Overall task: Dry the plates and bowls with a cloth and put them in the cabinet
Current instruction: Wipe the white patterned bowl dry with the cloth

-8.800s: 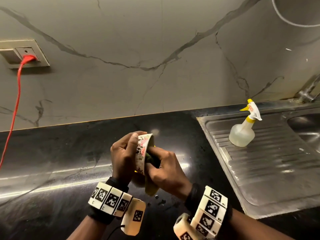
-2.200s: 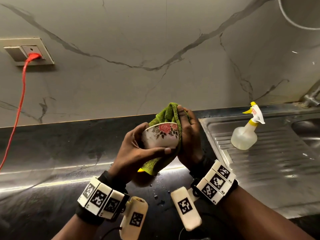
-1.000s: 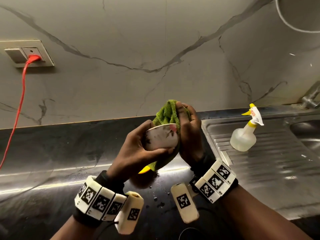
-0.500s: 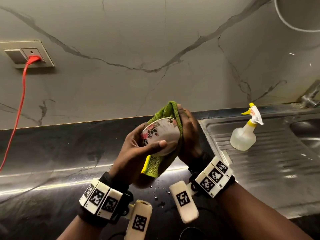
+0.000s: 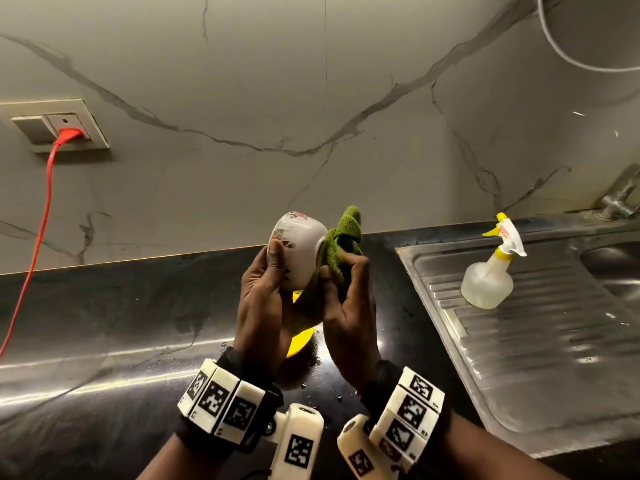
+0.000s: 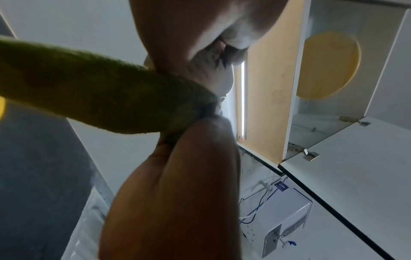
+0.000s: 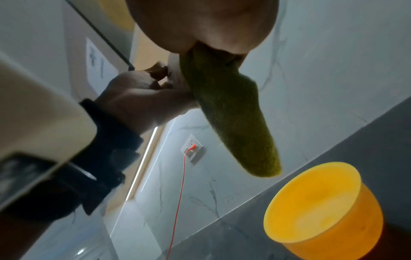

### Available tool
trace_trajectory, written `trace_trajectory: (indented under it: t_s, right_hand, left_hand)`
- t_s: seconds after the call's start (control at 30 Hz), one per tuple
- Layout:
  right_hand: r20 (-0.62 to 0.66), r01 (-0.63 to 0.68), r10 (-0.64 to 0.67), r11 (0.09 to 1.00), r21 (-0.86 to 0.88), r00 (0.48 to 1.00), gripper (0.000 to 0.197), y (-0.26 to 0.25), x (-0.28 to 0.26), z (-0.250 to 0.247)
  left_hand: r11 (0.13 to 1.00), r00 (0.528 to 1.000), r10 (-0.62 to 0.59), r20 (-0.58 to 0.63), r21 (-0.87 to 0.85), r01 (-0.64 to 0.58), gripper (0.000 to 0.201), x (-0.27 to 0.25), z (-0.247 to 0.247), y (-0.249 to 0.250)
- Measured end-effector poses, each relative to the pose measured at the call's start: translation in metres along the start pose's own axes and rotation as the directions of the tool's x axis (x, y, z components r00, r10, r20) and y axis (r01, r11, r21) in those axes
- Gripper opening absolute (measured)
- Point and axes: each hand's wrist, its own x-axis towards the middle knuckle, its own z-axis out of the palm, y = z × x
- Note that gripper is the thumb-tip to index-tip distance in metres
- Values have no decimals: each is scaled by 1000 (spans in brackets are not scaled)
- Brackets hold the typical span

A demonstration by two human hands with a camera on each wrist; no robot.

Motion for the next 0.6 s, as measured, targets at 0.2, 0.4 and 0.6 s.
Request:
trace_trajectory:
  t_s: [0.2, 0.4, 0.6]
  right_hand:
    - [211, 259, -240, 963, -69, 948, 24, -5, 8, 5]
    - [47, 287, -284, 954, -82, 958, 23, -7, 44, 6]
    - [3, -375, 401, 854, 360, 916, 24, 5, 55, 5]
  left_hand:
    - [1000, 999, 29, -43, -1, -29, 36, 5, -1, -4]
    - [1000, 1000, 17, 21, -6, -17, 37, 7, -1, -3]
    - [991, 993, -81, 82, -104, 89, 45, -1, -3, -4]
